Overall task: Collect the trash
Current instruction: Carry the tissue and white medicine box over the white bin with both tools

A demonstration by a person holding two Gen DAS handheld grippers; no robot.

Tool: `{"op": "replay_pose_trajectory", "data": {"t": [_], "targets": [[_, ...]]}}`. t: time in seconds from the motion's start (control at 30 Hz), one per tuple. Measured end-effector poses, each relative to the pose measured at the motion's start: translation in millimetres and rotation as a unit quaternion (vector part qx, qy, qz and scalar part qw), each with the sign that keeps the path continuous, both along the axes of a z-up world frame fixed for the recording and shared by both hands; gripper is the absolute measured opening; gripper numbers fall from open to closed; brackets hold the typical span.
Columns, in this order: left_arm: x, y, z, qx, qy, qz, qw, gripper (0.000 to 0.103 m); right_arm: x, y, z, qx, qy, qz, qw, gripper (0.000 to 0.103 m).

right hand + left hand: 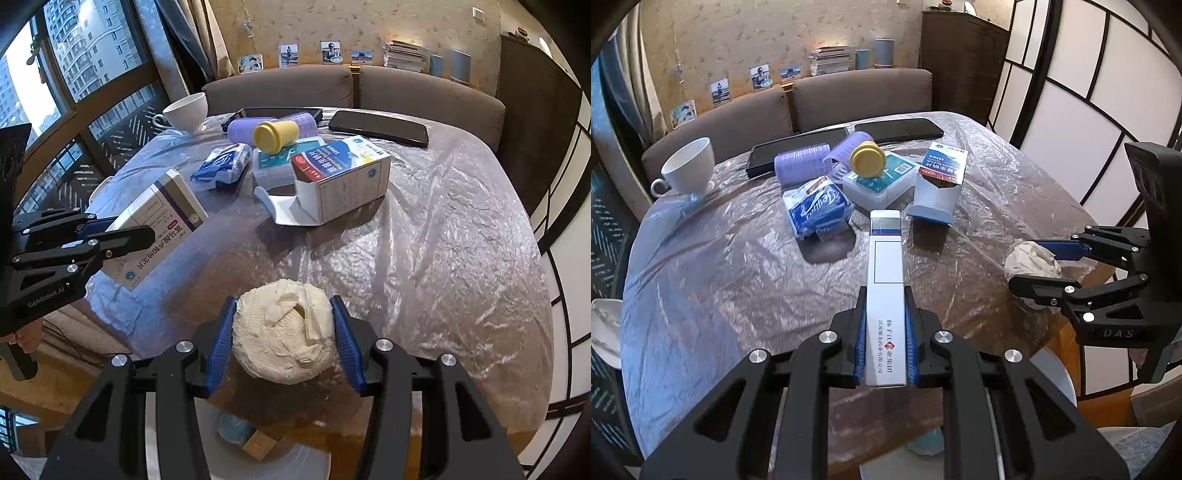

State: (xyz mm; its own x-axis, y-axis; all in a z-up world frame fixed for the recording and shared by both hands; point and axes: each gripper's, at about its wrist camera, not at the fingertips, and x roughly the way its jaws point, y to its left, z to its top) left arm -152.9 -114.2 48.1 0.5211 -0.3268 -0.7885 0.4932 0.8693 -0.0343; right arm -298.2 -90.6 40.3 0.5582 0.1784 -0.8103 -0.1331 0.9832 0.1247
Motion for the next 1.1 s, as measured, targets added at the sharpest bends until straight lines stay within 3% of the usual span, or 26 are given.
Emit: {"op": "replay_pose_trajectory", "data": {"t": [0.6,1.1], "targets": [[-56,20,-8,-0.014,0.029,0.023,0.9992,0.019,-45,28,6,-0.003,0.010,0.032,0.999,0.050],[-93,19,-16,0.003,0.040,-0.004,0.9992,0.019,-71,34,1,-0.007,0.024,0.043,0.999,0.050]]}}
